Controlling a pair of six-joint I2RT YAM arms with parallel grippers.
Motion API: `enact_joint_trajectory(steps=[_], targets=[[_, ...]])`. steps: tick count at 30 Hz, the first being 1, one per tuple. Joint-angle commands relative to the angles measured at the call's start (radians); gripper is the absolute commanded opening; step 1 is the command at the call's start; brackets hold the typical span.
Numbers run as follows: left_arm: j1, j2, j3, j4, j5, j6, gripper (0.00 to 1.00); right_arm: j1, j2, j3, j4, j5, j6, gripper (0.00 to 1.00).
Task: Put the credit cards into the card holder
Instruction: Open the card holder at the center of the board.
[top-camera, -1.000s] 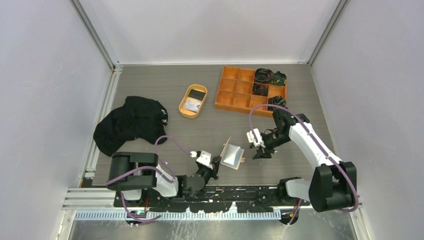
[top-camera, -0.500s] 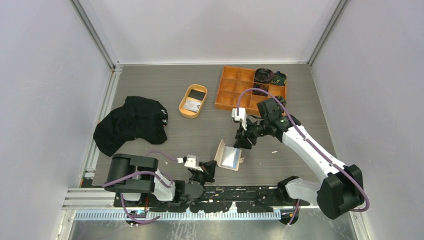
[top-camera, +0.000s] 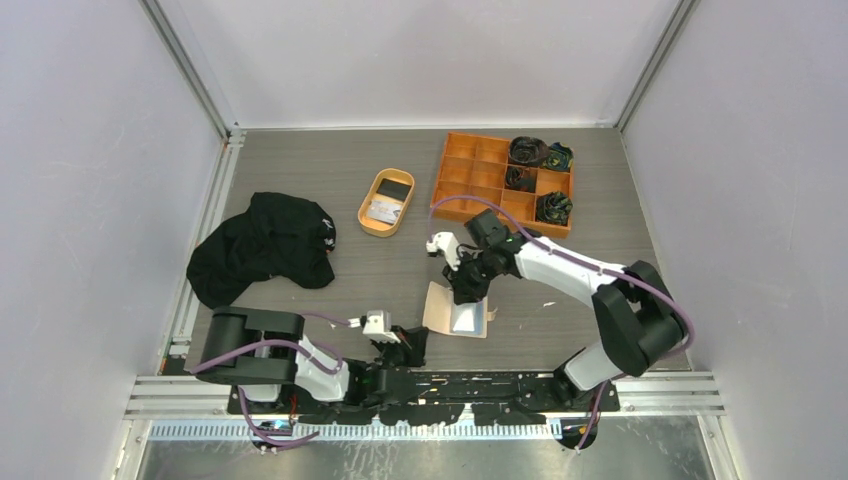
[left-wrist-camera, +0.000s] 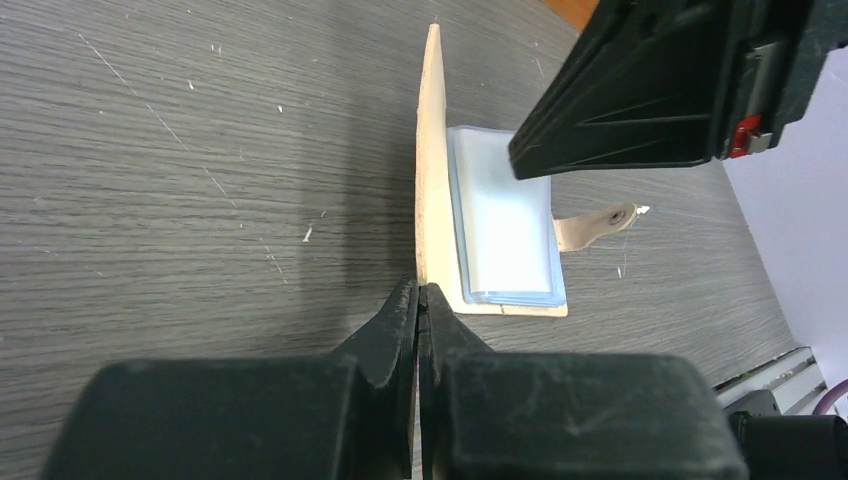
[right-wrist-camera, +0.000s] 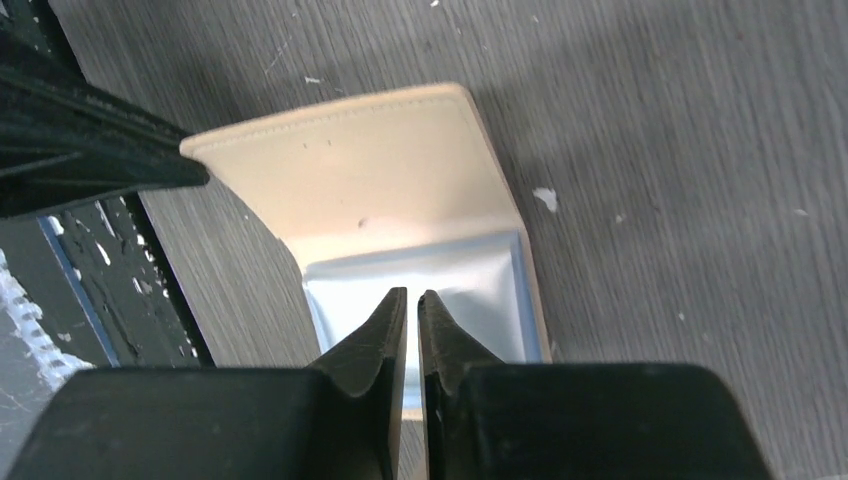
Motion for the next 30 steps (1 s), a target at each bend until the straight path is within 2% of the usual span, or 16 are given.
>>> enact_joint_trajectory(steps=[1,5,11,13,16,20,23,26,30], targets=[[-0.005,-0.066,0.053,-0.25,-0.028,-0.141,0.0,0.058,0.056,0.07,0.063,0.079,0.106,0.15],[-0.005,-0.089,0.071,-0.322,-0.005,-0.159,0.0,0.094,0.127,0.11,0.057,0.135,0.144,0.15],[-0.005,-0.111,0.03,-0.258,0.032,-0.105,0.06,0.147,0.217,0.177,0.004,0.197,0.156,0.16],[-0.005,-0.144,-0.003,-0.229,0.046,-0.075,0.16,0.155,0.26,0.21,-0.029,0.216,0.159,0.16],[-0.005,-0.235,-0.061,-0.187,0.09,-0.001,0.26,0.16,0.297,0.252,-0.082,0.233,0.152,0.17],[-0.005,-0.406,-0.113,-0.144,0.225,0.222,0.38,0.161,0.293,0.274,-0.124,0.209,0.129,0.17],[-0.003,-0.52,-0.083,-0.185,0.31,0.377,0.48,0.16,0.275,0.306,-0.181,0.17,0.101,0.2],[0.041,-0.568,-0.052,-0.23,0.406,0.442,0.5,0.161,0.25,0.33,-0.227,0.119,0.066,0.21],[0.173,-0.548,-0.052,-0.188,0.57,0.428,0.45,0.156,0.23,0.33,-0.247,0.075,0.049,0.22]])
